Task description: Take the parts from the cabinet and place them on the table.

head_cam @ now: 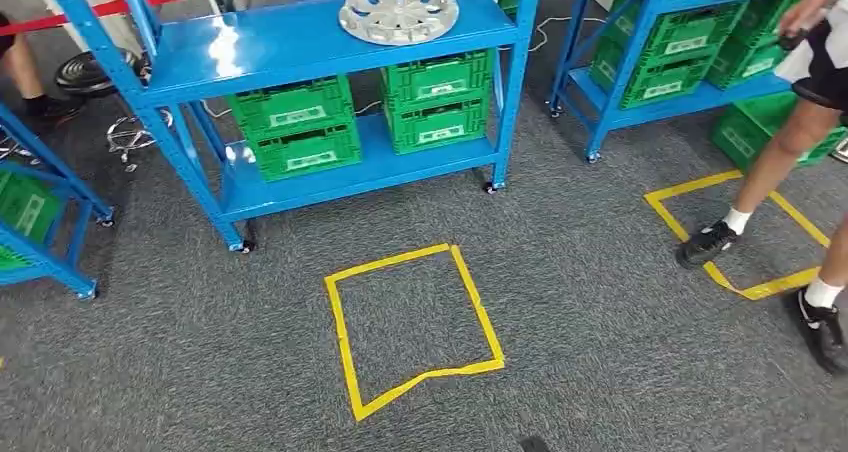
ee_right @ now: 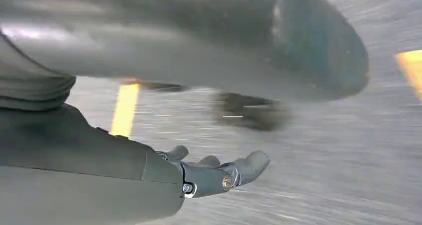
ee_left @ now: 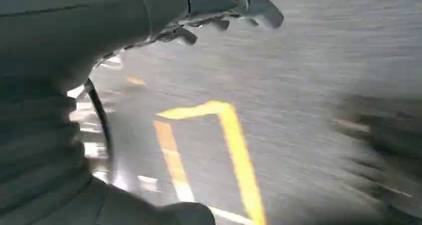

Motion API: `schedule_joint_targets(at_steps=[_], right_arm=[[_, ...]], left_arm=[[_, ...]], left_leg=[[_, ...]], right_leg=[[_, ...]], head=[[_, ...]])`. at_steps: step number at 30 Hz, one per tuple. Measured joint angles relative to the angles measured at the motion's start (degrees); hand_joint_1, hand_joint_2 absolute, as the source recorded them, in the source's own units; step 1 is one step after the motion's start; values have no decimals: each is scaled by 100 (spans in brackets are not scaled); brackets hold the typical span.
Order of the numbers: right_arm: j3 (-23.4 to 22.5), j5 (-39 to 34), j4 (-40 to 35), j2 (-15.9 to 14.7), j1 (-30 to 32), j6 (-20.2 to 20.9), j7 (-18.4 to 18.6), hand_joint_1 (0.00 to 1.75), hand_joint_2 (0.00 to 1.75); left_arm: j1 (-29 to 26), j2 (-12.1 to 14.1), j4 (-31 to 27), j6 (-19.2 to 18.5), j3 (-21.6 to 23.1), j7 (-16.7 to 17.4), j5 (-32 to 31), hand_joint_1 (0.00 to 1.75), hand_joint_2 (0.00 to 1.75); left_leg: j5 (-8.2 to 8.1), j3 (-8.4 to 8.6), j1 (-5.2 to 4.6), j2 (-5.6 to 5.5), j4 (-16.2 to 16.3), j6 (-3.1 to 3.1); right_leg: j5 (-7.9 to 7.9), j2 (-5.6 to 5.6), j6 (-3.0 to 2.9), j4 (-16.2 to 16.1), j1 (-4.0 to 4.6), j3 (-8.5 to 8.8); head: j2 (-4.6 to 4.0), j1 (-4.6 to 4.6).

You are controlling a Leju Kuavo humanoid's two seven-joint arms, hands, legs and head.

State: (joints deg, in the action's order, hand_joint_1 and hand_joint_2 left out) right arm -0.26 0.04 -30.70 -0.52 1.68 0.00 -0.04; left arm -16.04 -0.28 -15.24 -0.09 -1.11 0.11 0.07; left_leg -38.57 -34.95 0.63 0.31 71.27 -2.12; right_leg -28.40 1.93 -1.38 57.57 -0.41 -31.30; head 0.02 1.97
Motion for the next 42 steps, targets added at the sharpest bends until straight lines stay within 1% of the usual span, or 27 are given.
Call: schedule_joint_targets(at_steps=[1,2,3,4,5,6,7,8,9,10,11,12,13,14,18,19,20,21,24,29,32,33,34,35,39,42], right_arm=[[0,0,-113,0,-94,0,0,0,175],[0,0,-196,0,-144,0,0,0,175],[-2,0,-230,0,-159,0,-4,0,175],[-2,-2,-226,-2,-125,0,4,0,175],[-2,0,-215,7,-98,2,9,0,175],[-13,22,-217,9,-62,2,37,0,175],[-72,87,-255,-2,-35,4,37,0,175],[-155,185,-320,-2,-88,24,33,0,175],[-225,256,-346,0,-152,33,31,0,175],[-331,352,-351,2,-214,35,37,0,175],[-433,442,-351,2,-255,39,42,0,175],[-564,558,-351,4,-279,53,66,0,175],[-695,671,-348,9,-294,57,80,0,175],[-810,764,-348,15,-301,70,87,0,175],[-1215,1121,-320,50,-353,124,116,0,175],[-1327,1233,-294,52,-371,133,116,0,175],[-1458,1358,-259,61,-390,144,111,0,175],[-1599,1479,-224,66,-403,159,105,0,175],[-1993,1829,-117,94,-455,199,72,0,175],[-2615,2401,110,109,-562,249,-9,0,175],[-2942,2748,233,109,-705,271,-125,0,175],[-3064,2884,274,109,-773,273,-185,0,0],[-3152,3001,297,107,-844,271,-238,0,0],[-3231,3133,321,101,-926,269,-308,0,0],[-3405,3675,364,50,-1374,212,-633,0,0],[-3410,3994,347,2,-1764,168,-855,0,0]], left_arm=[[-120,11,133,0,2,7,0,0,175],[-198,17,222,0,2,9,0,0,175],[-216,31,252,0,2,9,0,0,175],[-162,35,243,0,2,2,0,0,175],[-108,39,208,0,2,-4,0,0,175],[-76,37,224,0,0,-9,-18,0,175],[-3,33,305,0,0,-17,-92,0,175],[17,26,411,11,-2,17,-198,0,175],[8,9,458,18,-11,42,-274,0,175],[8,6,495,39,-44,68,-385,0,175],[18,6,516,57,-87,83,-506,0,175],[23,6,541,72,-125,103,-612,0,175],[37,6,560,96,-172,118,-748,0,175],[54,-6,576,105,-214,129,-862,0,175],[183,-50,619,144,-354,201,-1270,0,175],[234,-66,628,166,-400,223,-1391,0,175],[287,-74,633,188,-457,238,-1528,0,175],[335,-87,637,206,-516,271,-1668,0,175],[489,-107,639,264,-673,334,-2062,0,175],[754,-173,639,359,-961,426,-2685,0,175],[912,-217,639,415,-1122,481,-3050,0,175],[961,-223,639,428,-1186,513,-3179,0,175],[1014,-236,639,450,-1245,531,-3290,0,175],[1063,-249,639,472,-1292,546,-3404,0,0],[1248,-278,637,522,-1549,634,-3848,0,0],[1366,-313,637,533,-1742,643,-4123,0,0]], left_leg=[[-82,-198,0,-18,360,-7],[-3,-272,1,-23,426,-5],[204,-218,3,-24,219,-4],[504,-55,6,-24,-214,-1],[799,191,12,-23,-782,5],[937,387,28,-33,-1252,12],[930,358,-15,-67,-1275,54],[950,357,11,-43,-1278,93],[950,360,10,-16,-1279,90],[951,366,0,-14,-1278,106],[952,386,-11,-23,-1276,156],[960,397,-17,-49,-1273,174],[974,381,-23,-82,-1271,196],[979,367,-24,-102,-1270,204],[977,353,-29,-114,-1263,219],[975,353,-32,-113,-1262,223],[975,351,-38,-115,-1261,230],[974,350,-42,-116,-1259,231],[974,352,-45,-115,-1259,233],[979,350,-41,-116,-1263,230],[984,349,-40,-116,-1263,222],[987,347,-40,-116,-1263,219],[988,346,-40,-116,-1263,217],[989,346,-40,-116,-1263,216],[995,346,-40,-118,-1263,213],[1006,347,-40,-119,-1262,212]], right_leg=[[-1,98,-1,11,0,-5],[-5,167,-1,14,-2,2],[-12,211,9,15,-7,16],[-23,224,26,15,-16,35],[-46,150,45,16,-21,61],[-69,135,69,26,-18,74],[-99,158,107,54,19,84],[-106,177,114,61,23,77],[-127,199,31,61,43,72],[-133,204,-36,45,41,75],[-129,186,-33,21,40,92],[-121,152,-24,7,36,99],[-81,121,32,-10,32,103],[-73,100,54,-26,29,105],[-55,87,97,-59,25,107],[-56,88,121,-62,21,107],[-55,87,179,-64,13,107],[-61,86,210,-65,7,108],[-57,85,227,-63,5,105],[-57,81,226,-47,11,104],[-57,81,226,-39,11,100],[-57,81,226,-38,11,98],[-57,81,226,-35,11,98],[-57,81,226,-33,11,97],[-54,80,226,-27,10,95],[-45,80,227,-24,10,90]], head=[[0,-2],[0,-4],[0,-7],[0,-7],[0,-7],[0,-15],[0,-9],[0,-2],[0,-9],[0,-13],[0,-11],[0,-7],[0,-11],[0,-9],[0,-11],[0,-11],[0,-11],[0,-11],[0,-13],[0,-13],[0,-13],[0,-13],[0,-13],[0,-11],[0,-13],[0,-13]])
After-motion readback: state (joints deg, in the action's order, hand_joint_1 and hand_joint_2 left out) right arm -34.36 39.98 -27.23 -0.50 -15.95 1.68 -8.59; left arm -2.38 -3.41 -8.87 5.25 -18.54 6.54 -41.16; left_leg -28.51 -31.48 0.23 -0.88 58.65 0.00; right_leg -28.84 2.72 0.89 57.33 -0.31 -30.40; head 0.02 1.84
